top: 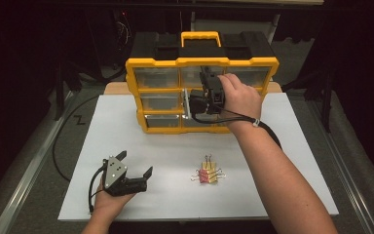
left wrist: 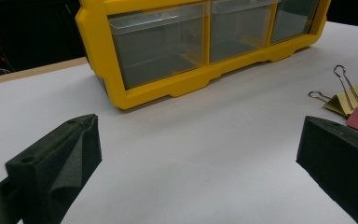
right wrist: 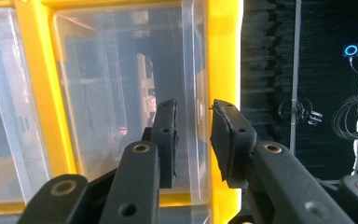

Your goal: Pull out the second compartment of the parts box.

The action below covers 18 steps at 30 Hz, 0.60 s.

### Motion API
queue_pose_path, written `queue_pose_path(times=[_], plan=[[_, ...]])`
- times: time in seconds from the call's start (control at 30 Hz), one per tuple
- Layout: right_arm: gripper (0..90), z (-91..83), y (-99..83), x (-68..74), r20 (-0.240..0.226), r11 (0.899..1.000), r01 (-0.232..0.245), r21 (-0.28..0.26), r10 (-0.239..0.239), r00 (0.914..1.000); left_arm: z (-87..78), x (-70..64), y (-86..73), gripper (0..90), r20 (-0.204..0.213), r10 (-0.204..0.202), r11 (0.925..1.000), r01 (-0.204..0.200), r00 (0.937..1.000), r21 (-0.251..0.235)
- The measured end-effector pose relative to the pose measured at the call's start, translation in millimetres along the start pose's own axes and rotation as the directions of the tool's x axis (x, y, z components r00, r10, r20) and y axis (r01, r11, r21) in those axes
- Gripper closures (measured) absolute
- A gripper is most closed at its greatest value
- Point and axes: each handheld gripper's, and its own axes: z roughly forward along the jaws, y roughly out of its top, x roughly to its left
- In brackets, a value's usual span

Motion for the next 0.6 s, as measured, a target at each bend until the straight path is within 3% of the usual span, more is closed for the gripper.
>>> queue_pose_path(times=[0.17,0.6], plan=[[75.6,1.7,1.9,-2.1,0.004,1.000,0.021,-0.001,-0.021,0.9998,0.4,-1.0,0.0,0.7,0.005,-0.003,1.0000,0.003,1.0000,0.000],[80.6,3.4,2.8,1.0,0.017,1.000,0.021,0.014,-0.021,0.9996,-0.5,0.1,0.3,0.7,0.005,-0.003,1.0000,0.003,1.0000,-0.003]])
